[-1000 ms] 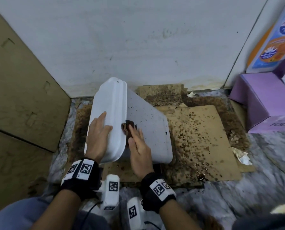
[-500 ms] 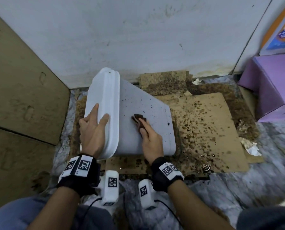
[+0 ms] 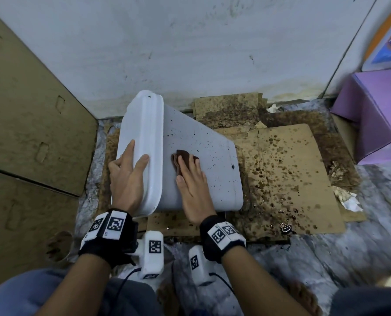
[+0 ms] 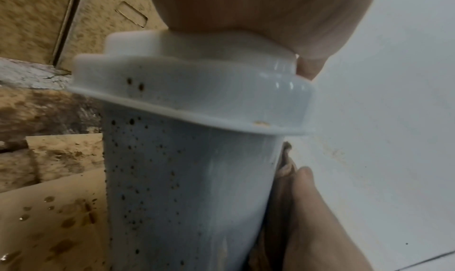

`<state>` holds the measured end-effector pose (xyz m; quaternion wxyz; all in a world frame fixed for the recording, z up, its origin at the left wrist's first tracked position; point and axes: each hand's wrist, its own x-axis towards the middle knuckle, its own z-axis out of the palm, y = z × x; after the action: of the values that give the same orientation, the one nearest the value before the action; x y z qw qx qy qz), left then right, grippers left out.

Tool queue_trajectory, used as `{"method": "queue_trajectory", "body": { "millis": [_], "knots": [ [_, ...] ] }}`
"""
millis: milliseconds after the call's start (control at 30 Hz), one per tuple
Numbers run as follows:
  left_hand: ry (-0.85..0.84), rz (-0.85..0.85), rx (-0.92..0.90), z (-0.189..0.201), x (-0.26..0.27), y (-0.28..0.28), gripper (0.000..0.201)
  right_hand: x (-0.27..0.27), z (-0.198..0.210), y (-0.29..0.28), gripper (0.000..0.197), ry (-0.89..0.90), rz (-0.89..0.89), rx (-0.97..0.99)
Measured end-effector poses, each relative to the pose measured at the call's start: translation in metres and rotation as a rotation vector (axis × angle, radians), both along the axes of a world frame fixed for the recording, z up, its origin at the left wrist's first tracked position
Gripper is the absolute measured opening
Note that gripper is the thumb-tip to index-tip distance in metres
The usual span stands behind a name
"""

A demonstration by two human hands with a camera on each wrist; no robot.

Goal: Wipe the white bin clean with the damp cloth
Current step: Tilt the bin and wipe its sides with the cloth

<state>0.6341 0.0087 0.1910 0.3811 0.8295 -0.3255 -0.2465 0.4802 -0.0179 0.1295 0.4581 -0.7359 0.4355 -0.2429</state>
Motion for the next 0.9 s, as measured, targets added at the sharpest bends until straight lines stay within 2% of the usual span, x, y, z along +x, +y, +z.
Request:
{"method": "queue_trajectory", "body": {
  "millis": [133,400,467,567,733,800,900],
  "knots": [
    [0.030,0.003,-0.012,-0.001,0.002,0.002,0.070,-0.003,-0.012,-0.014,0.050,0.073,-0.032,0.017],
    [0.036,0.007,-0.028,0.000,0.001,0.003,0.069,0.021,0.021,0.033,0.049,-0.089,0.017,-0.068],
    [0.035,0.001,-0.018,0.000,0.000,0.003,0.070,0.020,0.019,0.029,0.048,-0.111,-0.008,-0.082],
    [0.025,0.002,-0.007,0.001,-0.001,0.001,0.070,0.011,0.001,0.015,0.049,-0.031,-0.041,-0.156],
    [0.029,0.012,-0.005,0.000,0.002,0.002,0.069,-0.008,-0.030,-0.010,0.055,0.054,-0.117,0.023],
    [0.026,0.013,-0.001,0.000,0.002,0.002,0.068,-0.006,-0.024,-0.007,0.055,0.046,-0.124,0.089],
    [0.010,0.016,0.005,0.000,0.002,0.001,0.067,0.016,0.009,0.013,0.057,-0.076,-0.084,0.135]
  ]
}}
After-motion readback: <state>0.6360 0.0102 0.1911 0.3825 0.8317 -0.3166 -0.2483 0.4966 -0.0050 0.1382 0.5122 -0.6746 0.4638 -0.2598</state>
